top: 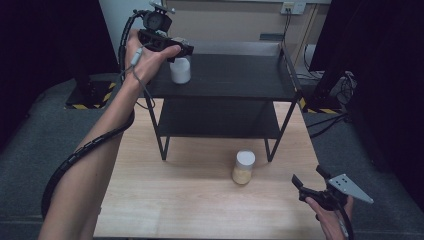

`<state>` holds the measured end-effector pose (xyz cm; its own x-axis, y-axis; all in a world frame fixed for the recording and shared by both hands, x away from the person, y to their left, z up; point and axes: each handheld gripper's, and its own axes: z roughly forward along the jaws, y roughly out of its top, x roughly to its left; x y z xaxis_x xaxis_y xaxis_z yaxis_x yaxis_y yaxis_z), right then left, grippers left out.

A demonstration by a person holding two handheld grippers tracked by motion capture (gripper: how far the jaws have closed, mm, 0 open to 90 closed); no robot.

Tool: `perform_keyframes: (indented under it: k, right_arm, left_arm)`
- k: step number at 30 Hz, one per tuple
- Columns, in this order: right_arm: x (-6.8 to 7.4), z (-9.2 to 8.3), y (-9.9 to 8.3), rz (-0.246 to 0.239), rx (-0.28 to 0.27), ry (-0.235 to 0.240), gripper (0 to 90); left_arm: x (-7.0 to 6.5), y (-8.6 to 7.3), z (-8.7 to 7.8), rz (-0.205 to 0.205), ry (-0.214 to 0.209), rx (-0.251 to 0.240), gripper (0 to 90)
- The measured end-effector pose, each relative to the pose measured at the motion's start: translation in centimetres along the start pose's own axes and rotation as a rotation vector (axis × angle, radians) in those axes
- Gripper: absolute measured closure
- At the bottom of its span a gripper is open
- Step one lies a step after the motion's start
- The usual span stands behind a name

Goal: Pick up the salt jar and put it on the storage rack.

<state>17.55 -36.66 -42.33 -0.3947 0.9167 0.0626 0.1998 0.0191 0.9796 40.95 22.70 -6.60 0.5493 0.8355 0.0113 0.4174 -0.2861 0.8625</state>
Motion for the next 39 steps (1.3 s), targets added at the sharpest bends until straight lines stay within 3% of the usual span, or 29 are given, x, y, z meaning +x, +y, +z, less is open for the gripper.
perform_keyframes:
  k: [5, 7, 9, 13, 16, 20, 28, 39]
  right_arm:
    - [0.0, 0.0, 0.0, 0.003, 0.0, 0.0, 3.4]
    - [0.0, 0.1, 0.0, 0.001, 0.002, 0.002, 3.4]
    - [0.1, 0.0, 0.0, 0.002, 0.001, 0.003, 3.4]
    - [0.1, 0.0, 0.0, 0.0, 0.001, 0.003, 3.4]
    - [0.1, 0.0, 0.0, -0.002, -0.001, 0.003, 3.4]
    - [0.2, 0.0, 0.0, -0.003, 0.001, 0.006, 3.4]
    - [0.3, 0.0, 0.1, -0.008, -0.001, 0.012, 3.4]
    - [0.6, 0.1, 0.1, -0.015, 0.0, 0.016, 3.4]
  left_arm:
    - [0.7, -0.5, 0.1, -0.044, -0.008, -0.02, 32.9]
    - [0.8, -0.8, 0.0, -0.053, -0.008, -0.038, 22.2]
    - [0.6, -0.7, 0.0, -0.063, 0.015, -0.033, 6.0]
    - [0.2, -1.3, -0.7, -0.077, 0.027, -0.077, 0.7]
    - [-0.5, -1.3, -1.5, -0.074, 0.045, -0.082, 0.6]
    - [-0.6, -2.4, -3.0, -0.041, 0.012, -0.13, 0.6]
    - [-1.0, -4.0, -6.0, -0.021, -0.028, -0.165, 0.7]
    - [-0.7, -8.1, -9.3, 0.038, -0.107, -0.195, 0.8]
